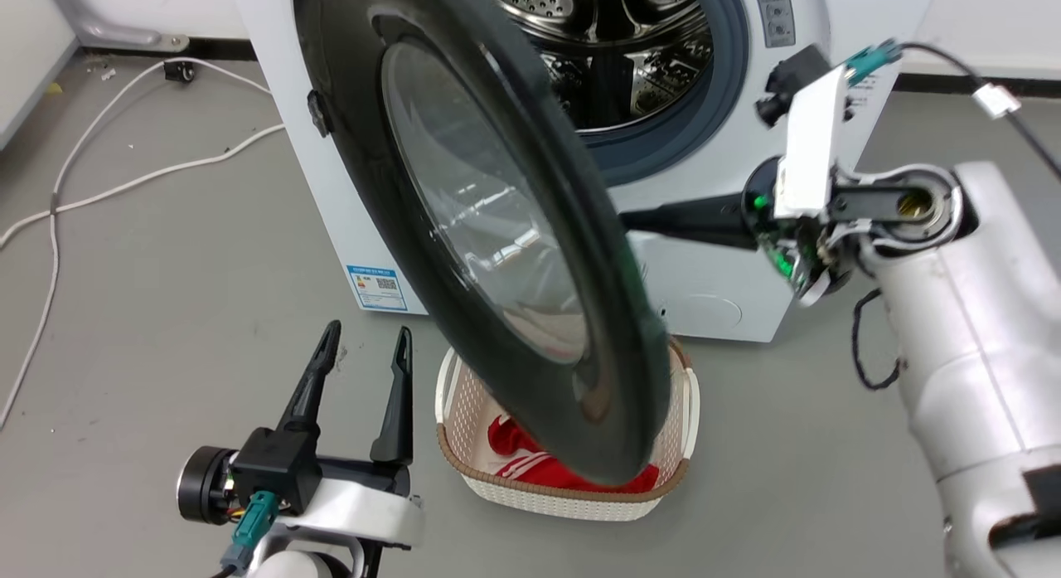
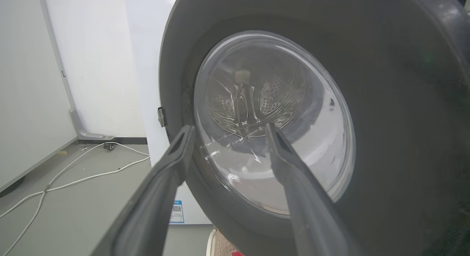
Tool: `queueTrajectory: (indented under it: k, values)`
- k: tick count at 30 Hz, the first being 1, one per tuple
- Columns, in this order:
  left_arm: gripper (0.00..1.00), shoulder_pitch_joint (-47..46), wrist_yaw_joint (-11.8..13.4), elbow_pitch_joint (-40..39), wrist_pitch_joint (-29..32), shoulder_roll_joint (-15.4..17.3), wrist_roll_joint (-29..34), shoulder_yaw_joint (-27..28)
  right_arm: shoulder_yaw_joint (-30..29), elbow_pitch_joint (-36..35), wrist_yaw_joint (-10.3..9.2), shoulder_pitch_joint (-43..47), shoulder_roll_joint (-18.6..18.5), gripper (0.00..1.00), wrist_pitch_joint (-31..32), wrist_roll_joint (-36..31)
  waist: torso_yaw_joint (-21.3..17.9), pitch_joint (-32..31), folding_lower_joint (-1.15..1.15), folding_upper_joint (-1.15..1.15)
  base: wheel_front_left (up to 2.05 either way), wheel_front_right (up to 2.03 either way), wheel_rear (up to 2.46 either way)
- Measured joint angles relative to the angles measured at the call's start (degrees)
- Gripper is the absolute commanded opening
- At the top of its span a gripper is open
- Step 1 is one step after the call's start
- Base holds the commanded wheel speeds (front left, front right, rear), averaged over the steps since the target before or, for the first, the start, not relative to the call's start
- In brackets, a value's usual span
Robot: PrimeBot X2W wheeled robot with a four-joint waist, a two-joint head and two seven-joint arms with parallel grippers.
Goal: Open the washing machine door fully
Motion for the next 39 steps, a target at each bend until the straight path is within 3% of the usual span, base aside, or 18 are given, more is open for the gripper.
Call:
queueTrajectory:
  k: [10, 17, 24, 31, 33, 34, 35, 39]
  values:
    - [1.00, 1.14, 0.09, 0.36, 0.00, 0.00, -0.04, -0.58, 3.77, -9.46, 0.00, 9.38, 2.12, 0.00, 1.15, 3.07, -0.30, -1.51, 0.00, 0.00, 0.00, 0.00, 0.00]
    - [1.00, 1.22, 0.54, 0.45, 0.00, 0.00, -0.69, -0.71, 9.13, -13.63, 0.00, 13.73, 2.32, 0.00, -3.78, 7.88, -0.49, -1.44, 0.01, 0.00, 0.00, 0.00, 0.00]
    - [1.00, 1.20, 0.85, 0.36, 0.00, 0.00, -1.02, -0.31, 9.85, -17.60, 0.00, 16.36, 2.50, 0.00, -16.94, 7.53, -1.26, -1.16, 0.01, 0.00, 0.00, 0.00, 0.00]
    - [1.00, 1.22, 1.02, 0.41, 0.00, 0.00, -1.02, 0.15, 3.45, -23.62, 0.00, 23.59, 2.35, 0.00, -33.15, 6.27, -2.08, -1.89, 0.01, 0.00, 0.00, 0.00, 0.00]
    - [1.00, 1.28, 1.01, 0.45, 0.00, 0.00, -1.00, 0.34, 1.36, -25.59, 0.00, 26.62, 2.25, 0.46, -37.62, 5.95, -2.34, -2.19, 0.01, 0.00, 0.00, 0.00, 0.00]
    - [1.00, 1.34, 1.01, 0.47, 0.00, 0.01, -0.94, 0.44, 0.27, -26.73, 0.00, 28.28, 2.22, 0.90, -39.98, 5.80, -2.46, -2.33, 0.01, 0.00, 0.00, 0.00, 0.00]
    - [1.00, 1.39, 1.00, 0.49, 0.00, 0.00, -0.90, 0.51, -1.05, -27.96, 0.00, 29.95, 2.16, 1.00, -42.91, 5.16, -2.56, -2.47, 0.01, 0.00, 0.00, 0.00, 0.00]
    - [1.00, 1.75, 0.86, 0.67, 0.00, 0.00, -0.70, 0.60, -5.46, -31.95, 0.00, 36.94, 1.81, 1.00, -54.75, 1.19, -2.84, -3.13, 0.01, 0.00, 0.00, 0.00, 0.00]
